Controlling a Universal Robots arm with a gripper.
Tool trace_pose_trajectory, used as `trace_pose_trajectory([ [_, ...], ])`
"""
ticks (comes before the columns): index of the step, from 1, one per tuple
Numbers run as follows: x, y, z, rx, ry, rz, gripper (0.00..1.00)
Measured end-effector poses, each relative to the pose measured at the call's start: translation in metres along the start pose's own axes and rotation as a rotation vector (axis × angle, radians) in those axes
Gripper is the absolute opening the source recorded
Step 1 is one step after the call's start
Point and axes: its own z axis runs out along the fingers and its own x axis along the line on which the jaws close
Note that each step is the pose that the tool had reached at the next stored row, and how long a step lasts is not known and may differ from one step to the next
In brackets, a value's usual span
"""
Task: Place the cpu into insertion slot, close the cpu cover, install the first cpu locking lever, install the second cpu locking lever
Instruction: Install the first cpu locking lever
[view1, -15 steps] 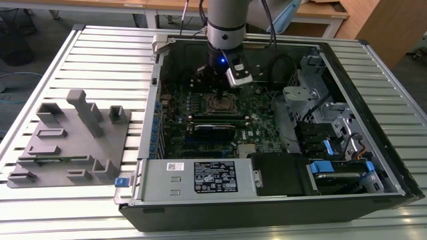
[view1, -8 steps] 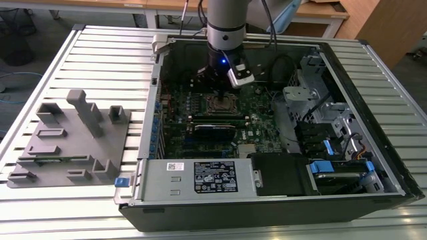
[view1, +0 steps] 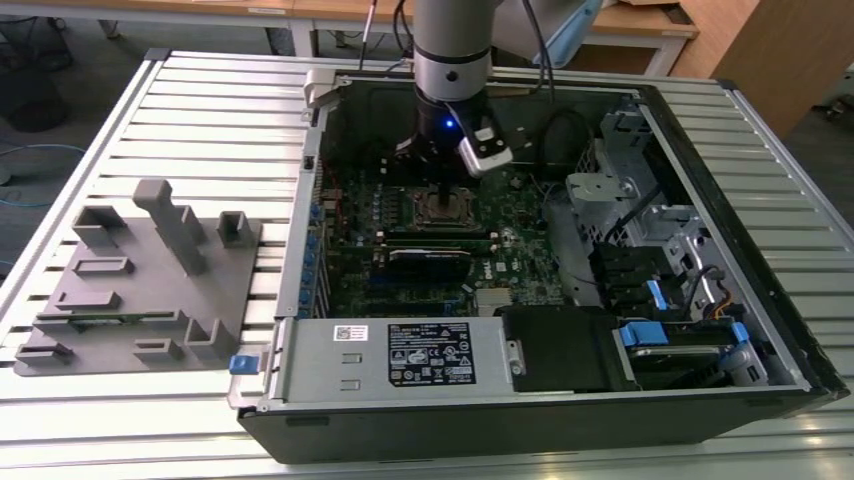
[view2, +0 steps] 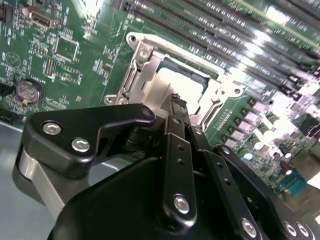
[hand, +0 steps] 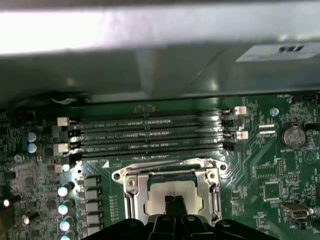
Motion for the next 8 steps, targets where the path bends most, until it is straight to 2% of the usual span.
trace_pose_trajectory([
  [5, 0.0000, -0.0017, 0.0000, 0.0317, -0.0026, -0.010, 0.11],
  [8, 0.0000, -0.0018, 0.0001, 0.0320, -0.0029, -0.015, 0.11],
])
